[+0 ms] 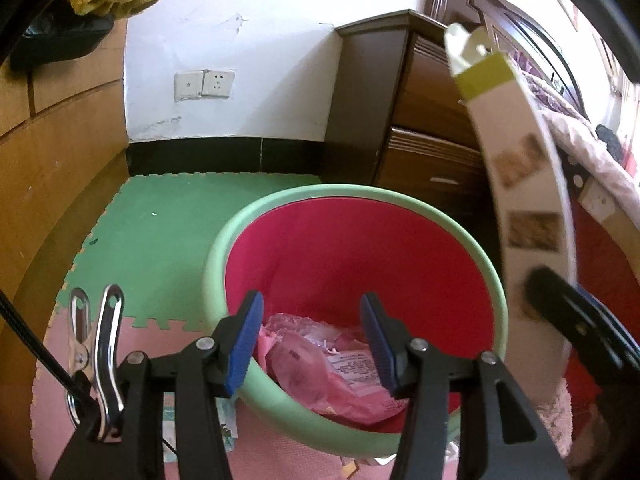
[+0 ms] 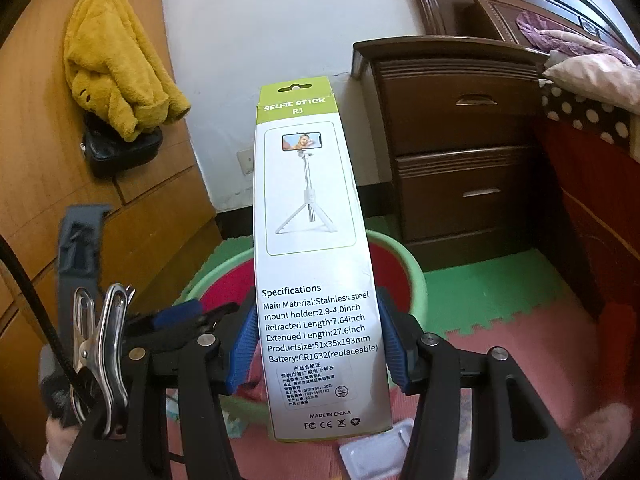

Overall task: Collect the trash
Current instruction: 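Lower the Selfie Stick box into the bucket and open the right tool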

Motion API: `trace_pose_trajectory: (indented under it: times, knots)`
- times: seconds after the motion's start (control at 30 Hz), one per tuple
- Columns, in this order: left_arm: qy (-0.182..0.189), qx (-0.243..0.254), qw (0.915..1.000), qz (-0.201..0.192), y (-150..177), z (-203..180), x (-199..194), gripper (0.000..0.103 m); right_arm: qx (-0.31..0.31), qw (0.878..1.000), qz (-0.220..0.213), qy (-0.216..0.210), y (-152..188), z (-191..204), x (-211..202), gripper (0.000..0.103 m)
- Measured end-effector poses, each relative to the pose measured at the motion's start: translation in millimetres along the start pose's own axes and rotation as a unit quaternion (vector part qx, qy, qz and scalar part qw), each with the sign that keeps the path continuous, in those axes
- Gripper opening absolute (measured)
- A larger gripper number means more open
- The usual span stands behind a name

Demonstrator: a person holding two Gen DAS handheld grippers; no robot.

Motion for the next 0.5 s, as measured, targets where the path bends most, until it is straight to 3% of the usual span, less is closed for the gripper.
trace_pose_trajectory:
  times: [0.5]
  knots:
    - [0.014,-0.012,0.9998,-0.006,0.9,5.6,-7.0,0.053,-0.002,0.999,0.043,0.005,-3.2,-1.0,65.8,0.057]
Point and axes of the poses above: each gripper's, at about its wrist camera, not at the fingertips, and x roughly the way its jaws point, z to its left, y to its underside, the point moved 2 cm from there along x, roughly the way its jaws point, and after that the axes turned 10 degrees about z, right-handed, at the moved point
